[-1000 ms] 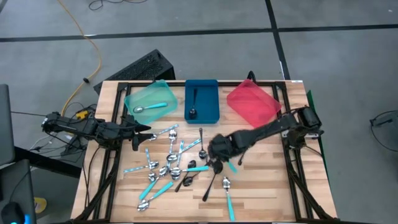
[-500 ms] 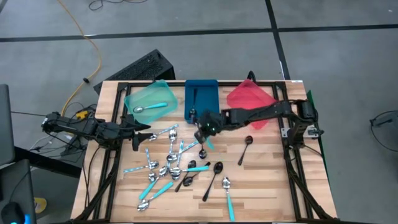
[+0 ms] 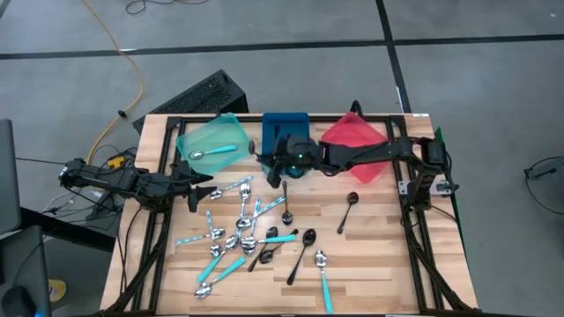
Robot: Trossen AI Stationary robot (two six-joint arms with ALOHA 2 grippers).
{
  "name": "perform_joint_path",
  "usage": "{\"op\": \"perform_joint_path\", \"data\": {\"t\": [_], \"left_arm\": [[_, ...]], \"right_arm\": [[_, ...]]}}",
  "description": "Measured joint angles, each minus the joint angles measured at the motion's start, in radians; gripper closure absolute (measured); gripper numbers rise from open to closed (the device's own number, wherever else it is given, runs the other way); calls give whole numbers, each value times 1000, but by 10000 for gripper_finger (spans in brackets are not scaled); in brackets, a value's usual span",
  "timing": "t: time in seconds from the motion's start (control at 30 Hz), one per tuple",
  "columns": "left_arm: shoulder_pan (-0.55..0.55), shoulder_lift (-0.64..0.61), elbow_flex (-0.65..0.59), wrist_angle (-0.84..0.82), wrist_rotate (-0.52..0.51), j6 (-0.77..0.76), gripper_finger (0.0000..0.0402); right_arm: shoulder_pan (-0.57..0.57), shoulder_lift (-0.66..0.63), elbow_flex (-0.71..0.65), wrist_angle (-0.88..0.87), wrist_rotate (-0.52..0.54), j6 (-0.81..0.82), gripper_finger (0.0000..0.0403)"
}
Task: Sort silverware by color (type)
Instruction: Put the blue spoon into the light blue bin
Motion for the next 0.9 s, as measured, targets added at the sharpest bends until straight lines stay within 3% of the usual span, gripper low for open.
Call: {"op": "perform_joint_path", "data": {"t": [0.1,0.23,0.3,0.47,0.67,0.83,0.9], "left_arm": [[0,0,0,0,-14,0,185],[0,0,0,0,-18,0,185],[0,0,0,0,-18,0,185],[0,0,0,-2,-18,0,185],[0,0,0,-7,-18,0,185],[0,0,0,-16,-18,0,185],[0,0,0,-16,-18,0,185]], "right_arm": [[-26,8,45,20,30,-124,344],[-61,73,152,6,28,-175,344],[-73,131,241,-2,20,-242,344],[-94,273,519,-212,1,-386,344],[-146,453,850,-396,-77,-417,344],[-157,602,1044,-458,-86,-480,344],[-157,638,1057,-436,-103,-482,344]]}}
